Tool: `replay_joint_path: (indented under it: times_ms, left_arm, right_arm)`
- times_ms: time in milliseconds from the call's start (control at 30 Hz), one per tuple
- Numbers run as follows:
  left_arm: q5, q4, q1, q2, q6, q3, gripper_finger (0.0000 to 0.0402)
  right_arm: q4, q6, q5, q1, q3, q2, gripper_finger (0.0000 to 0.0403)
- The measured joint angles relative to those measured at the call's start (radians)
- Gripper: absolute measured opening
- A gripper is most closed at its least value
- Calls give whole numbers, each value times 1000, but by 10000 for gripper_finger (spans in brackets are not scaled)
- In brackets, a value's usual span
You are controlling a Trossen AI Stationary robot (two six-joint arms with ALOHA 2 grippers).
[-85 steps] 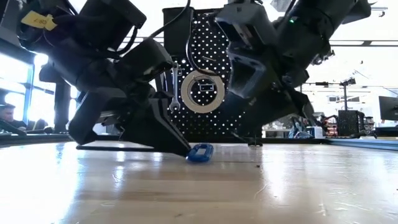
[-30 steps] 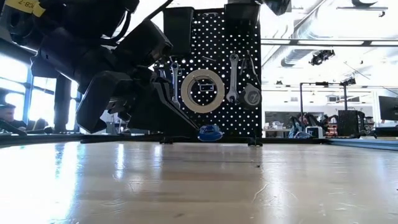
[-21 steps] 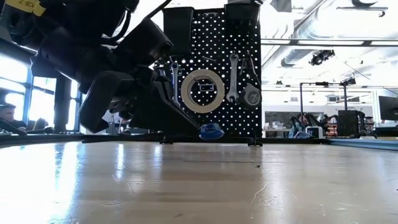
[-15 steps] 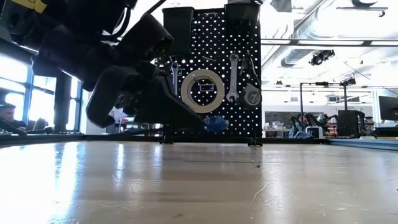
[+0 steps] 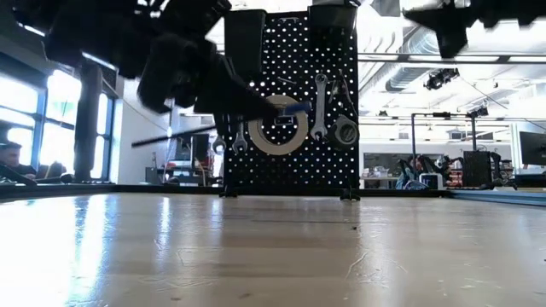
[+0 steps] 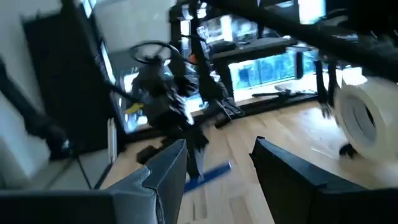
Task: Hang tools onto peg board
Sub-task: Hang the blue allen wrench on the pegboard
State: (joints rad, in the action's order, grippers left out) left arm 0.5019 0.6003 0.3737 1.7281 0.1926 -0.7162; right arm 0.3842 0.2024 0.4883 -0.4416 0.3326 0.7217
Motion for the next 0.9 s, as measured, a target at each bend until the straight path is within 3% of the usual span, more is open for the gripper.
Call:
replay_joint_path:
  times_ms: [133, 233, 533, 633, 900]
  left_arm:
    - [65, -23, 0, -49, 35, 0, 1]
    - [139, -26, 0, -71, 67, 0, 1]
    - [283, 32, -20, -84, 138, 0, 2]
    - [305, 64, -20, -84, 158, 0, 7]
    - [323, 77, -12, -84, 160, 0, 4]
  right_arm:
    - [279, 137, 46, 10, -152, 61, 183]
    - [339, 260, 94, 10, -167, 169, 183]
    - [333, 374, 175, 20, 127, 594, 183]
    - [254, 425, 165, 42, 231, 700, 183]
    - [131, 500, 129, 86, 360, 841, 183]
